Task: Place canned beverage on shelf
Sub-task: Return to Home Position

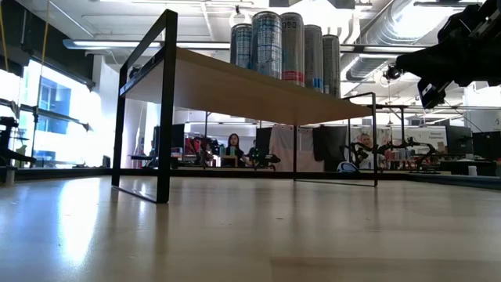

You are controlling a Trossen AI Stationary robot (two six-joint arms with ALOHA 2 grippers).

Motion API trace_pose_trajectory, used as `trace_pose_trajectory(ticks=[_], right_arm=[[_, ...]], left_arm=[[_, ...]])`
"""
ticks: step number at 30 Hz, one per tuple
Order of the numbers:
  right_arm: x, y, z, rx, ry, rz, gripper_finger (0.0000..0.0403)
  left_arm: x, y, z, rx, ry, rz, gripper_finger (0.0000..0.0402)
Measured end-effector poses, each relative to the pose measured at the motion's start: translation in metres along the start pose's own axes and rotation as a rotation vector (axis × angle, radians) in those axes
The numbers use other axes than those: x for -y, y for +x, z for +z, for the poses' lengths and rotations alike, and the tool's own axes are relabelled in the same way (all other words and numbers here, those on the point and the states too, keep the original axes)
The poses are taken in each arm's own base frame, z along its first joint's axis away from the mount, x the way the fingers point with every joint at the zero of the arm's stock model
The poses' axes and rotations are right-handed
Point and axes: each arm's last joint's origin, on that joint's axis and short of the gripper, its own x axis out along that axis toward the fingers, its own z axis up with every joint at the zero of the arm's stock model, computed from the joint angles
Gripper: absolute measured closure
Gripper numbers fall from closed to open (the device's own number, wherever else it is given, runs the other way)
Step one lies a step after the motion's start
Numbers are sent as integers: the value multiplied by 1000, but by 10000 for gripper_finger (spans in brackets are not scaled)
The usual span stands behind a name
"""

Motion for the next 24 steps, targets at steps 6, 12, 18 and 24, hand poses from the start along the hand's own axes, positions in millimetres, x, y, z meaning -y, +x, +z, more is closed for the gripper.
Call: trace_pose_trajectory(ticks=[6, 12, 18, 24], right_arm=[[0, 0, 0, 0, 0, 0, 402], [0, 0, 0, 0, 0, 1, 402], [0, 0, 0, 0, 0, 0, 402], [0, 0, 0, 2, 0, 1, 402]], left_arm=[[-7, -12, -14, 26, -13, 38, 402], [-16, -33, -17, 84, -45, 30, 402], [-15, -37, -33, 56, -102, -2, 402], [-13, -34, -56, 3, -154, -32, 402]])
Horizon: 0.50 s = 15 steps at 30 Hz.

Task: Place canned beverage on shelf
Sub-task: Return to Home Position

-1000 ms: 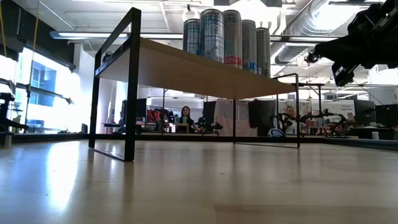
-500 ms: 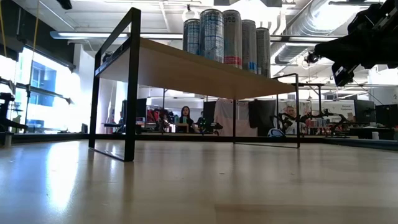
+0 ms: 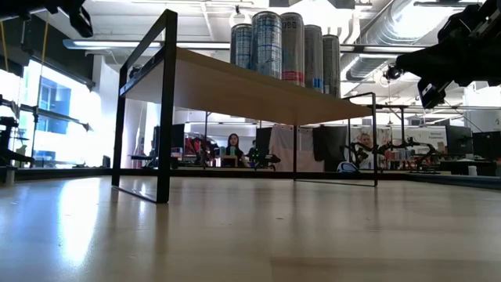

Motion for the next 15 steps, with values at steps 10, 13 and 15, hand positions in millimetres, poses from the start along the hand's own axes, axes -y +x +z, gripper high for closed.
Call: trace_pose_trajectory(ticks=[10, 13, 15], right_arm=[[0, 0, 0, 0, 0, 0, 402], [0, 0, 0, 0, 0, 0, 402], [0, 0, 0, 0, 0, 0, 402]], left_arm=[[0, 0, -13, -90, -22, -34, 402], [-1, -1, -18, -142, -20, -29, 402], [-1, -1, -20, -157, -24, -29, 402]])
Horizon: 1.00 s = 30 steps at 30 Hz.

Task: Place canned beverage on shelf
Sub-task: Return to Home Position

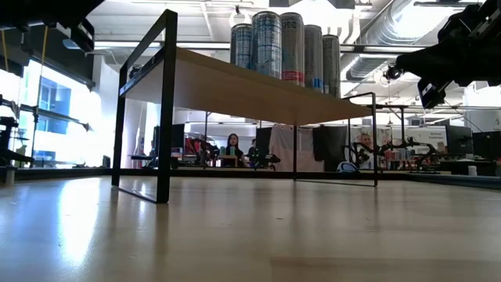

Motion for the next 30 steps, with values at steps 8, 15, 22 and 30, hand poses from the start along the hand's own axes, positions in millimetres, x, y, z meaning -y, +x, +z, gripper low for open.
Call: trace_pose_trajectory(ticks=[8, 15, 22, 30], right_arm=[[0, 0, 0, 0, 0, 0, 402], [0, 0, 0, 0, 0, 0, 402], [0, 0, 0, 0, 0, 0, 402], [0, 0, 0, 0, 0, 0, 402]], left_arm=[[0, 0, -1, -12, -19, -19, 402], [0, 4, -11, 51, -44, -52, 402], [-7, 8, -51, 50, -116, -37, 402], [-15, 9, -58, -21, -48, 37, 402]])
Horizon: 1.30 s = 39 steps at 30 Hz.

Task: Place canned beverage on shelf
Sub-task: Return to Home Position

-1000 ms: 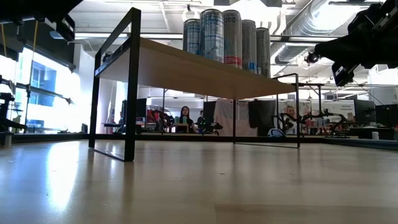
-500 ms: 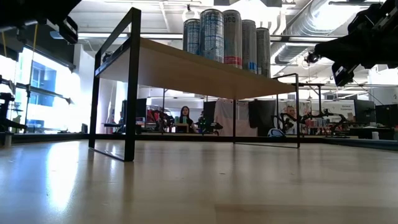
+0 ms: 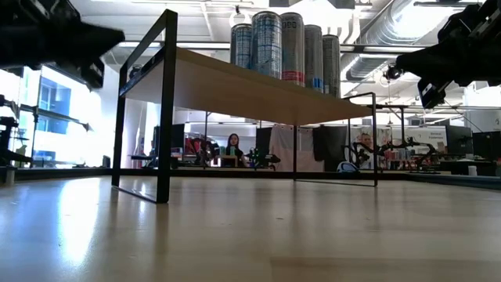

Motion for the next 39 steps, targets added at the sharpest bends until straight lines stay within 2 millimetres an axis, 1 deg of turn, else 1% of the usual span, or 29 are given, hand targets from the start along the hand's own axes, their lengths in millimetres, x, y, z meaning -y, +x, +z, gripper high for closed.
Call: trace_pose_trajectory(ticks=[6, 15, 21, 27, 39], right_arm=[[0, 0, 0, 0, 0, 0, 402], [0, 0, 0, 0, 0, 0, 402], [0, 0, 0, 0, 0, 0, 402], [0, 0, 0, 0, 0, 0, 402], [0, 0, 0, 0, 0, 0, 402]], left_arm=[[-7, 0, -12, -144, -32, 0, 402], [-9, -1, -15, -176, -21, 1, 402], [-10, -1, -15, -170, 19, 23, 402], [-10, -1, -15, -174, 103, 15, 402], [-10, -1, -15, -175, 111, 15, 401]])
